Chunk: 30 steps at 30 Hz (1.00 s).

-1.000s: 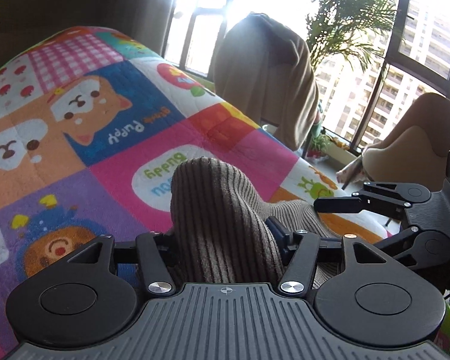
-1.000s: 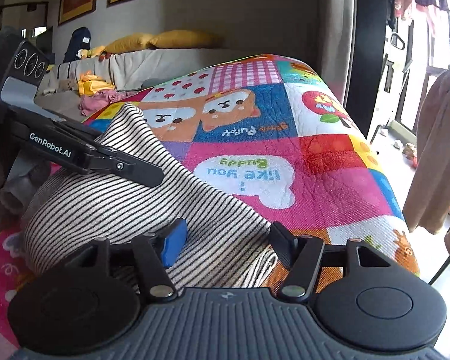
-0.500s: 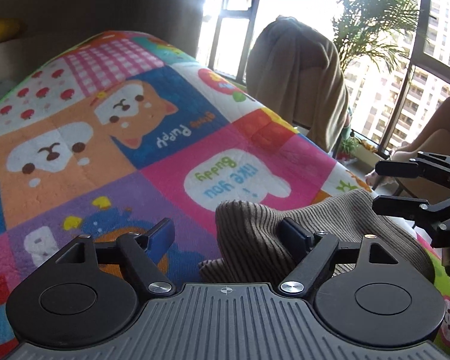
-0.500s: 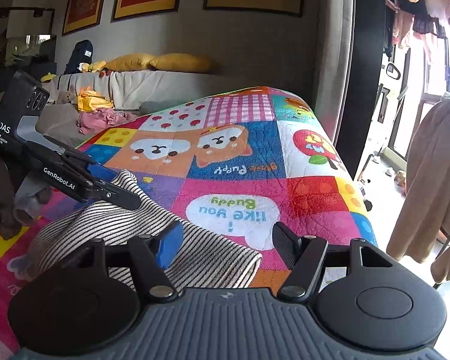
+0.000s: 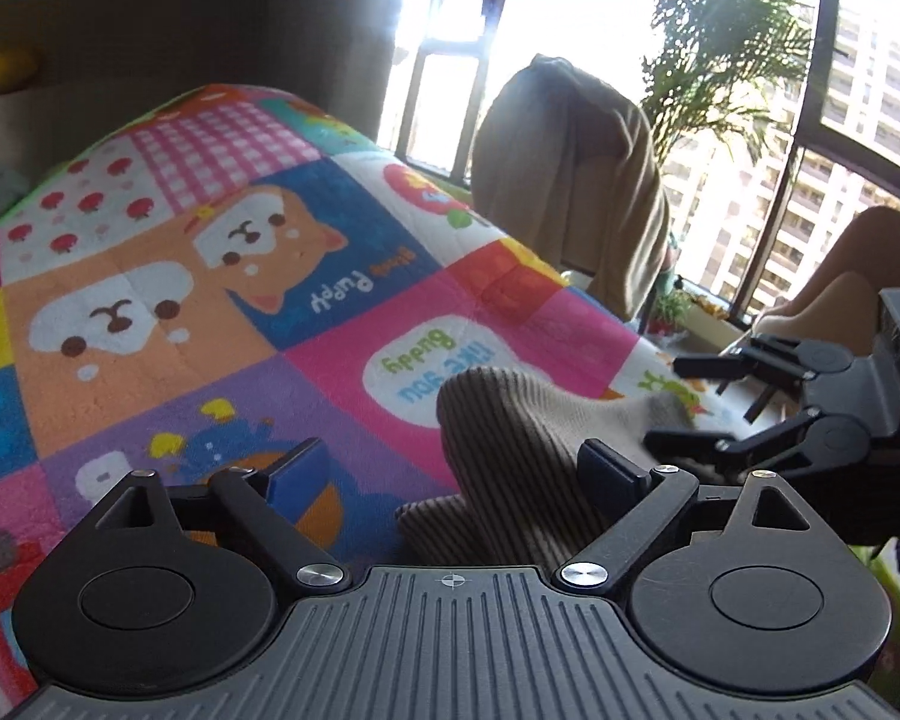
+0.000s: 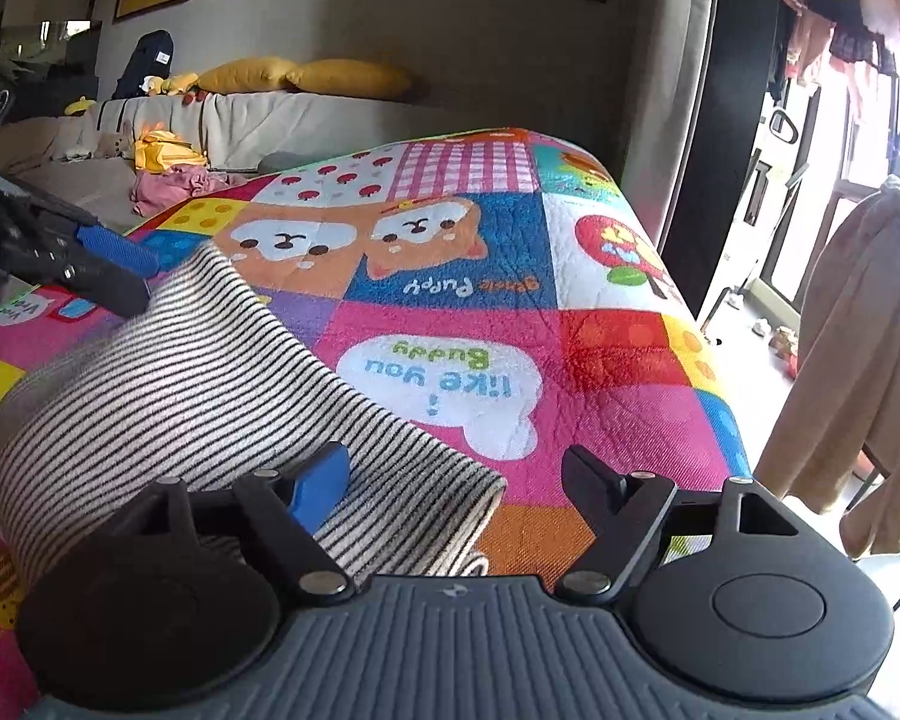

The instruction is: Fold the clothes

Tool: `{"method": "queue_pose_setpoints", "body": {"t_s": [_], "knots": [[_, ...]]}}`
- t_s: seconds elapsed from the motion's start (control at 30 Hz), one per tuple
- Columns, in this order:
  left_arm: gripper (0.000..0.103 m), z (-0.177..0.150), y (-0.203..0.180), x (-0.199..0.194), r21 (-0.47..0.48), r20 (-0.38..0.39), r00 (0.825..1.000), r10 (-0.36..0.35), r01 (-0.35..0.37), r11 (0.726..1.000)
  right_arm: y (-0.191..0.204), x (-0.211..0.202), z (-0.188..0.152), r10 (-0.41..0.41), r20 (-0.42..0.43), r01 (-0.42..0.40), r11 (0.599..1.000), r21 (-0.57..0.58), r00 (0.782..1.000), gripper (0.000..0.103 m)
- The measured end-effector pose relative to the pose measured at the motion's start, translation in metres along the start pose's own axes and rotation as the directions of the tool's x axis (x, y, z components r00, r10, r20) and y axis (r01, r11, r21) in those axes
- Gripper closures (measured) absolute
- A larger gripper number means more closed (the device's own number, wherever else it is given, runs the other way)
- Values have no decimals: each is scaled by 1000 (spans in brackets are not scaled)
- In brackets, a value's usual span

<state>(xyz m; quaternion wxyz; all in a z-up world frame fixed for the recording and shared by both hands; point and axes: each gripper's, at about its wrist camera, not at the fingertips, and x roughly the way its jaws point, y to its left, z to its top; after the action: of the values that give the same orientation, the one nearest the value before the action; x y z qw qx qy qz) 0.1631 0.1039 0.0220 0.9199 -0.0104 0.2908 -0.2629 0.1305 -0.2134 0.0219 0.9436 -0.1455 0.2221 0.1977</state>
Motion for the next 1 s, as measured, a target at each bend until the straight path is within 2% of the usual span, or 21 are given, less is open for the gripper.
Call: {"method": "queue_pose_setpoints", "body": {"t_s": [0.1,0.2,0.3,0.33,0.4,0.43,0.5,0.6,0.63,0.73,0.8,0.87,0.93,1.0], "knots": [[8,-1,3,16,-14,-21,998,54,-54,998,15,-20,15,23,56,-21,999,-28,998,25],[7,0,4,32,-3,-31,996,88,-88,996,39,-41,31,106,113,-94,990,-105,988,19],[7,2,5,40,5,-34,994,102,-102,995,63,-41,37,172,103,-151,971,-187,980,18],[7,2,8,41,9,-34,993,114,-113,994,69,-34,35,159,84,-137,966,-218,984,17],[7,0,12,37,14,-41,988,147,-147,989,80,-10,25,71,44,-55,953,-298,996,14],[7,-2,14,34,12,-44,985,164,-164,986,72,-1,22,81,25,-72,967,-246,996,6],[8,-3,19,21,-17,-30,986,163,-163,986,55,17,15,103,-11,-104,985,-137,995,1],[8,4,20,-1,-71,35,997,71,-68,995,39,17,13,156,-30,-157,987,-35,987,1],[8,8,18,-4,-78,54,998,36,-32,996,42,16,12,150,-26,-151,987,-52,988,1],[8,18,2,-1,-15,66,998,-18,19,1000,46,9,13,134,-6,-133,987,-94,991,1],[8,19,-10,12,69,36,997,66,-68,995,48,3,14,123,9,-121,986,-117,992,1],[8,17,-16,29,143,5,987,160,-159,977,40,-8,18,113,34,-109,989,-102,993,1],[7,15,-9,41,131,-19,986,164,-160,978,29,-20,22,85,70,-79,993,-84,994,1],[6,17,-5,52,120,-31,986,166,-161,980,16,-16,22,5,68,0,997,-74,998,1]]}}
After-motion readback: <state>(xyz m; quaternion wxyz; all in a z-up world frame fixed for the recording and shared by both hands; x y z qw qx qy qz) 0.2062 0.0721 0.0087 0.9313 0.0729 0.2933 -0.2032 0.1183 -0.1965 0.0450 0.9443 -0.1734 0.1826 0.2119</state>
